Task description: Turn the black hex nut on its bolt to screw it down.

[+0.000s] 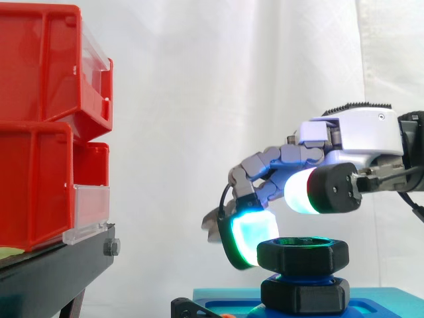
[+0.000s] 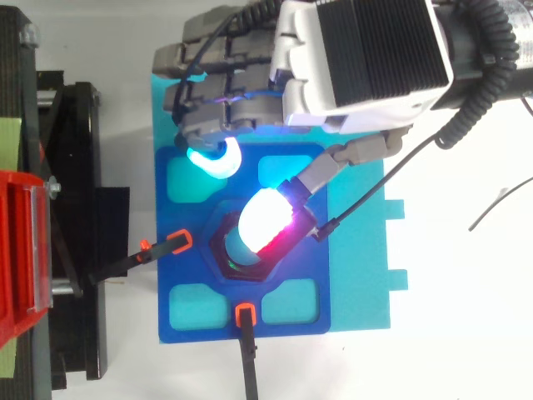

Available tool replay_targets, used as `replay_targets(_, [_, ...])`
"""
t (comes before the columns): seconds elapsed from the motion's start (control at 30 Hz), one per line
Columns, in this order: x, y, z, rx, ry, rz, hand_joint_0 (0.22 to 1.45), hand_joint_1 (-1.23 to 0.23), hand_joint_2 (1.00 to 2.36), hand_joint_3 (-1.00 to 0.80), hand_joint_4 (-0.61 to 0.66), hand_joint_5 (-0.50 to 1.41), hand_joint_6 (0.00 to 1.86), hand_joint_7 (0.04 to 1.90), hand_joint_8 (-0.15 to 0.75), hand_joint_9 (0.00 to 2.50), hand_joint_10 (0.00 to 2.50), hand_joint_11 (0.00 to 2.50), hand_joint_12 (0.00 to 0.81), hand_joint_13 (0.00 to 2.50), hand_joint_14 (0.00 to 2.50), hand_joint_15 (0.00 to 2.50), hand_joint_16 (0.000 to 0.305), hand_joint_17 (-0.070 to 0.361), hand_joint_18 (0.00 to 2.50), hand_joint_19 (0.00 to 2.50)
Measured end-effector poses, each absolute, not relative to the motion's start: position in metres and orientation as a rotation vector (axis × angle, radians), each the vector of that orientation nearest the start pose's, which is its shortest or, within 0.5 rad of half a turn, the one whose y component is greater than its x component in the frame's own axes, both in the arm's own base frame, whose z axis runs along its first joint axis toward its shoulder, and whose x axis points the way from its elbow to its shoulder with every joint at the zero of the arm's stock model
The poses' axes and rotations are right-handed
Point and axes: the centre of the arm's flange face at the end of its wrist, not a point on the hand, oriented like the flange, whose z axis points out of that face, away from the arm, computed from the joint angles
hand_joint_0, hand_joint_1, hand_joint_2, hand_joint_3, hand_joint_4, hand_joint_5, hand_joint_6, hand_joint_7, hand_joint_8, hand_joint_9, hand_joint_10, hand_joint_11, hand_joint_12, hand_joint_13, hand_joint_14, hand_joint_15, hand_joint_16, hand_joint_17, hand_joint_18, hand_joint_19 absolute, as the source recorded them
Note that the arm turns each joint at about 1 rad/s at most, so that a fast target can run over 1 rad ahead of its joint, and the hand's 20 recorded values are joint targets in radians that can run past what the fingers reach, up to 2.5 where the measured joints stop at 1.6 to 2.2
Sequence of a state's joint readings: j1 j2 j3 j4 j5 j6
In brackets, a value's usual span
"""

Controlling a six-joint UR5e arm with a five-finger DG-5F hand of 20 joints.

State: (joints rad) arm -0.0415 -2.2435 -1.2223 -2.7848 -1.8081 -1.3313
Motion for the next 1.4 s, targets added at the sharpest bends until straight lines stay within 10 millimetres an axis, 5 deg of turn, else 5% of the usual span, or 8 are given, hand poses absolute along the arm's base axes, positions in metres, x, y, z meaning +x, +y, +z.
replay_targets(0.3, [0.744,-0.128,0.295,0.037,1.505,0.315,0.45,-0.19,1.00,-0.50,0.21,-0.08,0.50,1.17,0.249,0.57,0.00,0.03,0.372,0.40,0.00,0.00,0.059,0.132,0.38,0.27])
replay_targets(0.73, [0.754,-0.079,0.296,0.051,1.505,0.309,0.45,-0.19,1.00,-0.50,0.22,-0.10,0.50,0.97,0.246,0.56,0.00,0.01,0.373,0.40,0.00,0.00,0.058,0.132,0.38,0.28])
replay_targets(1.13, [0.755,-0.047,0.292,0.046,1.541,0.319,0.46,-0.20,1.00,-0.50,0.20,-0.05,0.50,1.39,0.251,0.58,0.00,0.03,0.366,0.40,0.00,0.00,0.057,0.128,0.39,0.27])
replay_targets(1.4, [0.753,-0.040,0.289,0.041,1.561,0.324,0.46,-0.21,1.00,-0.50,0.19,-0.04,0.51,1.45,0.252,0.60,0.00,0.03,0.366,0.41,0.00,0.00,0.056,0.127,0.40,0.27])
